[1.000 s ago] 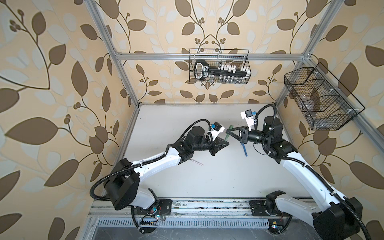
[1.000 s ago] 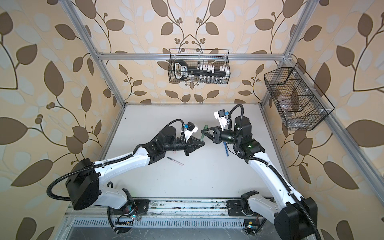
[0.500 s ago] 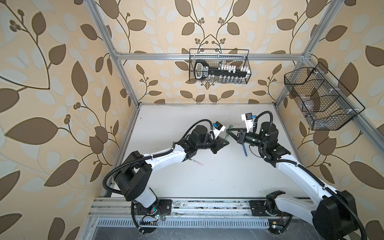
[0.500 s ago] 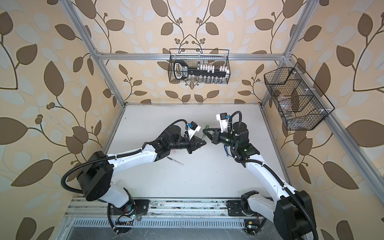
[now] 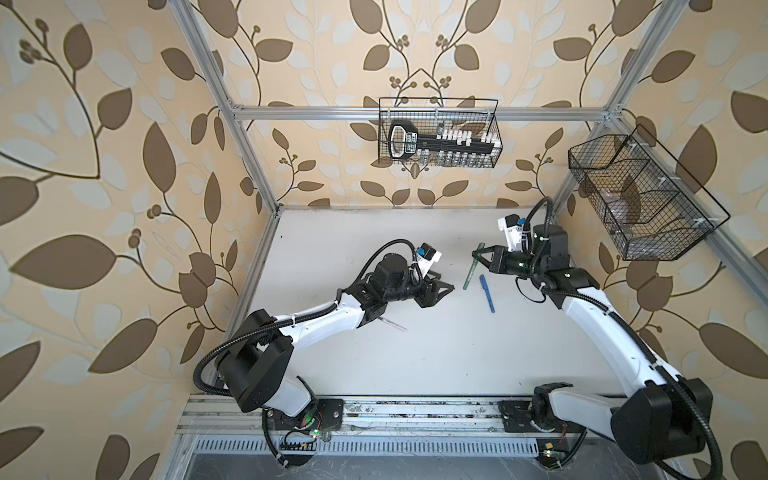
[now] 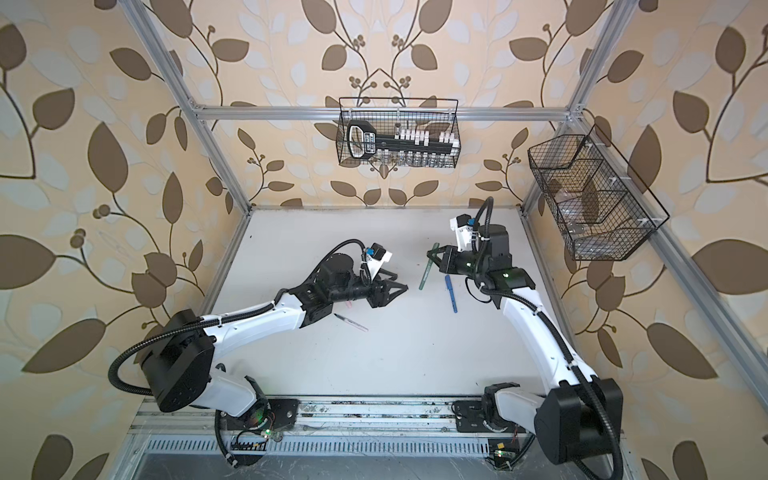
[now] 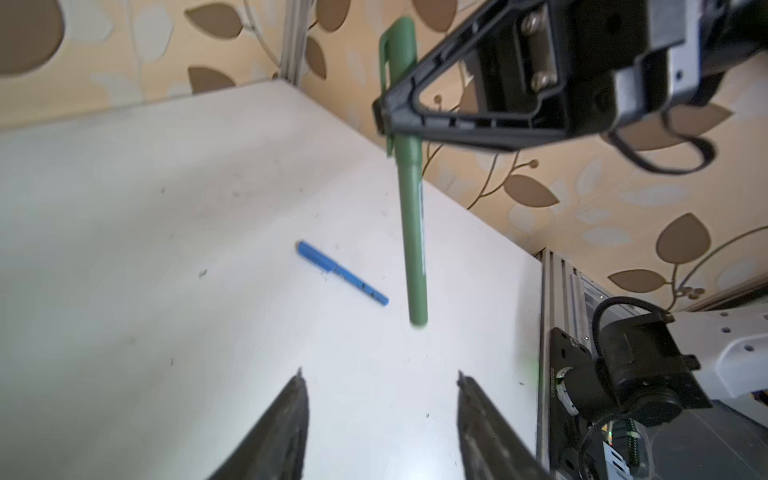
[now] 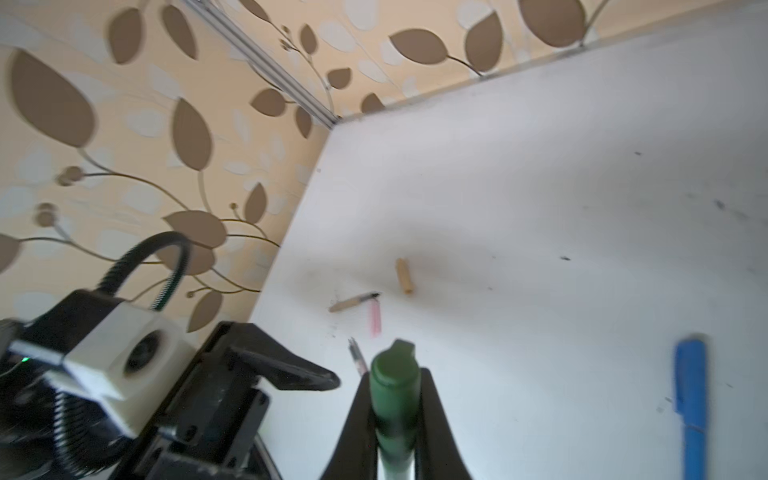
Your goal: Insert the pens into the pen caps
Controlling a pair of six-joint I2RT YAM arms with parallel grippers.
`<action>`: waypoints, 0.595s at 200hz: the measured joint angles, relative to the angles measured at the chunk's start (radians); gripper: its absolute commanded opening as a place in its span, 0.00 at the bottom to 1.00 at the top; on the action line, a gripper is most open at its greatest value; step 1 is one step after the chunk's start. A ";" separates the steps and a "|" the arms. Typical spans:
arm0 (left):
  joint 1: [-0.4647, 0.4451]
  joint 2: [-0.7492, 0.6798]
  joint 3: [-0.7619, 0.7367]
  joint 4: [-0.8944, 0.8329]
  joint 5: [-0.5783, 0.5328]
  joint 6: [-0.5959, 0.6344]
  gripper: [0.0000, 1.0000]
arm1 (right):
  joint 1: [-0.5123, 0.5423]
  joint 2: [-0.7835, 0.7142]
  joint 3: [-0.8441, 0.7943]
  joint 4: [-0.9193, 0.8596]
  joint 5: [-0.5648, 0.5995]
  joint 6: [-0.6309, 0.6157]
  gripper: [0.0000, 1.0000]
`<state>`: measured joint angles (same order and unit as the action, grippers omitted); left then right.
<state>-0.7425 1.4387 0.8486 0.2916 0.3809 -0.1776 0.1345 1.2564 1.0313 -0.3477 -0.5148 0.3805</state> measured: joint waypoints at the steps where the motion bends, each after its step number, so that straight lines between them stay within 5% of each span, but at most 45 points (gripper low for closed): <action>1: 0.000 -0.004 -0.003 -0.005 -0.002 0.001 0.63 | 0.001 0.004 0.001 -0.003 0.005 -0.003 0.00; 47: 0.000 -0.212 -0.098 -0.234 -0.247 -0.028 0.78 | 0.059 0.263 0.033 -0.159 0.296 -0.116 0.00; 87: 0.005 -0.390 -0.149 -0.376 -0.479 -0.084 0.98 | 0.090 0.414 0.104 -0.214 0.414 -0.178 0.00; 119: 0.010 -0.453 -0.171 -0.466 -0.632 -0.124 0.99 | 0.102 0.495 0.164 -0.227 0.487 -0.212 0.03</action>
<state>-0.7330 0.9855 0.6781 -0.1741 -0.2508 -0.3016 0.2363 1.7512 1.1950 -0.5751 -0.0280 0.1684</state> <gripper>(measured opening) 0.987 0.116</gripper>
